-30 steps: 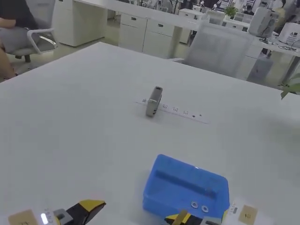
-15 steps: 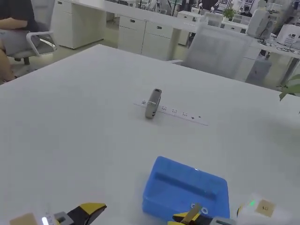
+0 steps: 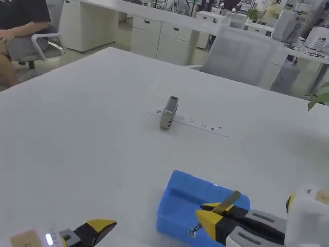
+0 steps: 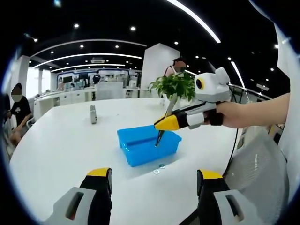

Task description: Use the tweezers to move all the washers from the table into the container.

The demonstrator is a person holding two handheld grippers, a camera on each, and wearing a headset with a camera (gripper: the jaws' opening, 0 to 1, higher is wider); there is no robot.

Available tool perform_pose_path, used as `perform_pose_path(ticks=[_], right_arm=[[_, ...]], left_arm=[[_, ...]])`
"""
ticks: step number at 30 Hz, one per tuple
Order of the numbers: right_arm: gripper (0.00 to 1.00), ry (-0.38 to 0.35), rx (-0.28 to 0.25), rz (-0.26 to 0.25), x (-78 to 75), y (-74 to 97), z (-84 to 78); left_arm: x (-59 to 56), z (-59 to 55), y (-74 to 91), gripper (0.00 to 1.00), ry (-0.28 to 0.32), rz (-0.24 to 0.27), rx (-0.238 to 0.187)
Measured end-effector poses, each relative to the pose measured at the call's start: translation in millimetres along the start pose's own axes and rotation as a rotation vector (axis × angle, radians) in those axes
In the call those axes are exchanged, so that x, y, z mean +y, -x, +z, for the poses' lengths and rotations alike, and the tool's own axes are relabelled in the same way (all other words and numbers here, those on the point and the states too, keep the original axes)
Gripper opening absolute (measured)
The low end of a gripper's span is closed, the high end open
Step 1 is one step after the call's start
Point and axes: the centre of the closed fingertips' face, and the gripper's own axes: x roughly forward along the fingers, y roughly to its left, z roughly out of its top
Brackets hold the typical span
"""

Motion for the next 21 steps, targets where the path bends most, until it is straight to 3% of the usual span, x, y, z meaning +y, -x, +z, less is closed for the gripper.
perform_pose_path(ticks=[13,21], right_arm=[[0.03,-0.029,-0.011,-0.060,-34.5,-9.2,12.9],[0.03,-0.044,0.039,-0.078,-50.7,-21.0,-0.8]], left_arm=[[0.6,-0.1,0.5,0.75,0.004,0.003,-0.001],[0.2,-0.9,0.3,0.73,0.005,-0.001,0.004]])
